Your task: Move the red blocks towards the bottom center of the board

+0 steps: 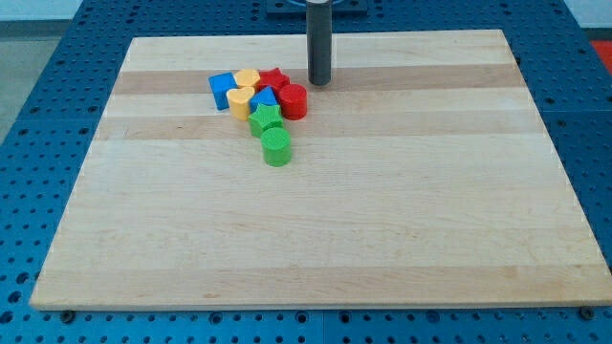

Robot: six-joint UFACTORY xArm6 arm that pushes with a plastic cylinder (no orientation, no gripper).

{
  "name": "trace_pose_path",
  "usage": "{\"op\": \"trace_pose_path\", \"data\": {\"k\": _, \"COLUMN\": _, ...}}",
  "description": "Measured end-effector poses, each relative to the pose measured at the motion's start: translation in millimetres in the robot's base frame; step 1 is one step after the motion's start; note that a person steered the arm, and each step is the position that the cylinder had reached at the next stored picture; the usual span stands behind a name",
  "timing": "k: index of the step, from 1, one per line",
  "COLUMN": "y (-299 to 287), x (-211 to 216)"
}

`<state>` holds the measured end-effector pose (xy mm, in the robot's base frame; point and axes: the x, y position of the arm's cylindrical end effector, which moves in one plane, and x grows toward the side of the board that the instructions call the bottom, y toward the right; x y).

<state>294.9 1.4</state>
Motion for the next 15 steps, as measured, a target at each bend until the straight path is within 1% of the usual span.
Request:
{"op": "trace_pose_path", "data": {"k": 6, "y": 9, "x": -4}}
{"op": "trace_pose_path", "data": {"k": 7, "y": -20, "x": -25}}
{"op": "trace_pose_path", "data": {"k": 8, "y": -38, "x": -23}}
{"op": "trace_pose_path", "data": {"k": 9, "y": -38, "x": -23}}
{"op": "trace_pose_path", "data": {"k": 11, "y": -93, "x": -30}}
{"op": "trace_pose_path", "data": {"k": 12, "y": -145, "x": -34}}
{"op": "trace_pose_path", "data": {"k": 14, "y": -150, "x": -34}}
{"op": "trace_pose_path", "data": {"k": 15, "y": -127, "x": -23}}
